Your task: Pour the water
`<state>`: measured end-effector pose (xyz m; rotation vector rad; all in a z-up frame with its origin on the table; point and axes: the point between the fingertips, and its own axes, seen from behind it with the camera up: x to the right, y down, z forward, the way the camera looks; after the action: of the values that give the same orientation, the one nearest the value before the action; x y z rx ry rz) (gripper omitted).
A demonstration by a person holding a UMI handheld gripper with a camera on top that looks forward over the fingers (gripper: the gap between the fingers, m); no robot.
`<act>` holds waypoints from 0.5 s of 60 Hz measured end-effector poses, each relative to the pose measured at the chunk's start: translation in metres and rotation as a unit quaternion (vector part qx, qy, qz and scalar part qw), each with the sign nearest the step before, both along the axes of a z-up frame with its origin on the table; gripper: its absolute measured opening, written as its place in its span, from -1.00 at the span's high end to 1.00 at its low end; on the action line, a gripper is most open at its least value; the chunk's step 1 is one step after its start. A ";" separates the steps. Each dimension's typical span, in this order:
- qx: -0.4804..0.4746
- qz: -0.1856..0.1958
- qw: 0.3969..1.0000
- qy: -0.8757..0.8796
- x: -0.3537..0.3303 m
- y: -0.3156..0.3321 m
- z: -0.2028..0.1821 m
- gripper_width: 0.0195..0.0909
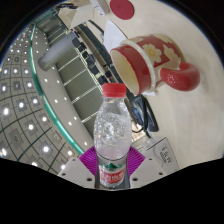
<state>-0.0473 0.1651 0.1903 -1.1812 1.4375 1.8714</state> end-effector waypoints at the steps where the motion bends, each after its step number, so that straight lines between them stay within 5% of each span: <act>1: 0.000 0.001 1.000 0.000 0.000 -0.001 -0.001 0.59; 19: 0.009 0.044 0.990 -0.130 -0.008 -0.010 0.002 0.59; 30: 0.074 0.041 0.919 -0.384 0.025 -0.008 0.038 0.59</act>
<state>-0.0226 0.1574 0.2278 -1.6575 0.7993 1.2789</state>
